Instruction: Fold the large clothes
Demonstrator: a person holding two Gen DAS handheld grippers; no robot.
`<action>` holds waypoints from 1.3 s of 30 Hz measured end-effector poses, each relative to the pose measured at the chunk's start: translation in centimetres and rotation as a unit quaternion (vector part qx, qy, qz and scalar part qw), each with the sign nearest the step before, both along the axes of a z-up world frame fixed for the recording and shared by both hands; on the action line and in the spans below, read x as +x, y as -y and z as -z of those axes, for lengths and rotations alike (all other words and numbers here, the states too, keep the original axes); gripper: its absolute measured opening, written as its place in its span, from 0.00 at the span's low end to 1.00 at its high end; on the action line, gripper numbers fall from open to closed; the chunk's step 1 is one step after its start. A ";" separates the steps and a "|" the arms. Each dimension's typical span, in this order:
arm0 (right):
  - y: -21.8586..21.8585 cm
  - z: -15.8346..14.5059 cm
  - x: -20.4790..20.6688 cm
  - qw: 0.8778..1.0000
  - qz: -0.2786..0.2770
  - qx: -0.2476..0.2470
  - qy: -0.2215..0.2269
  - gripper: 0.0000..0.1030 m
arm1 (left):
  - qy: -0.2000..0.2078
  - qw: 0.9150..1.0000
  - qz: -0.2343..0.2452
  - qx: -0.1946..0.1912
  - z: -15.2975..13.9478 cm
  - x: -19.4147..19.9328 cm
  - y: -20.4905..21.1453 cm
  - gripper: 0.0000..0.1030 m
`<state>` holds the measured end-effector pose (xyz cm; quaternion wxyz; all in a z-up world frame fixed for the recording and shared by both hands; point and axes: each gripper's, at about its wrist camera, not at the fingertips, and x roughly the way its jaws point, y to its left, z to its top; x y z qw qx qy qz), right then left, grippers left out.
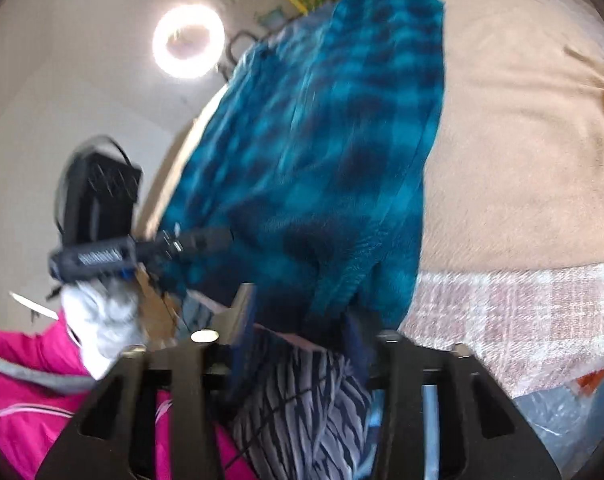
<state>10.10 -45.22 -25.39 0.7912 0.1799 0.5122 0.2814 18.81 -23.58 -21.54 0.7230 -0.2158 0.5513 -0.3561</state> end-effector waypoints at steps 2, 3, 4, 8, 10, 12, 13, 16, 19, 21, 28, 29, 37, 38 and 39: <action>1.0 -1.2 -0.1 0.999 0.008 0.046 -0.001 0.06 | 0.010 1.000 0.000 0.006 -0.7 0.0 -0.2 0.00; 1.2 -1.8 0.0 0.997 0.013 0.075 0.002 0.06 | 0.013 1.000 0.000 0.008 -1.1 -0.3 -0.3 0.00; 2.0 -2.9 -0.3 0.995 0.020 0.100 0.015 0.06 | 0.016 1.000 0.001 0.011 -1.2 -0.4 -0.4 0.00; 1.9 -2.3 -0.2 0.999 0.040 0.010 0.005 0.06 | 0.032 0.998 0.016 0.056 -0.5 -1.6 0.6 0.00; 1.1 0.0 -0.2 0.997 0.043 -0.060 -0.034 0.10 | 0.046 0.994 0.035 0.092 0.1 -2.1 1.6 0.00; 1.1 1.0 -0.6 0.995 0.041 -0.071 -0.048 0.12 | 0.055 0.991 0.046 0.117 -0.3 -2.8 1.6 0.13; 1.4 0.8 -0.9 0.996 0.045 -0.064 -0.043 0.12 | 0.069 0.988 0.045 0.128 -0.8 -3.3 1.4 0.16; 3.3 -0.6 -2.4 0.997 0.073 -0.026 -0.017 0.12 | 0.117 0.983 0.032 0.135 -3.4 -5.0 0.6 0.19; 5.1 -2.2 -4.0 0.995 0.099 -0.011 0.017 0.12 | 0.167 0.977 0.051 0.125 -5.4 -6.7 1.9 0.31; 6.4 -3.3 -5.0 0.991 0.123 -0.007 0.044 0.12 | 0.188 0.971 0.079 0.125 -5.2 -7.6 4.7 0.39; 11.1 -5.3 -5.8 0.979 0.185 0.005 0.080 0.12 | 0.206 0.951 0.150 0.178 -2.6 -8.0 13.1 0.56; 11.5 -5.4 -5.7 0.978 0.189 0.008 0.083 0.12 | 0.206 0.947 0.152 0.194 -1.9 -7.7 14.0 0.56; 12.5 -5.7 -2.0 0.977 0.186 0.040 0.097 0.12 | 0.236 0.927 0.167 0.240 2.1 -6.4 14.8 0.37; 12.6 -5.7 -1.3 0.977 0.185 0.043 0.096 0.13 | 0.233 0.931 0.168 0.225 2.1 -6.1 14.3 0.30; 12.6 -5.6 -0.1 0.977 0.184 0.044 0.096 0.20 | 0.226 0.936 0.165 0.216 2.1 -5.7 14.1 0.20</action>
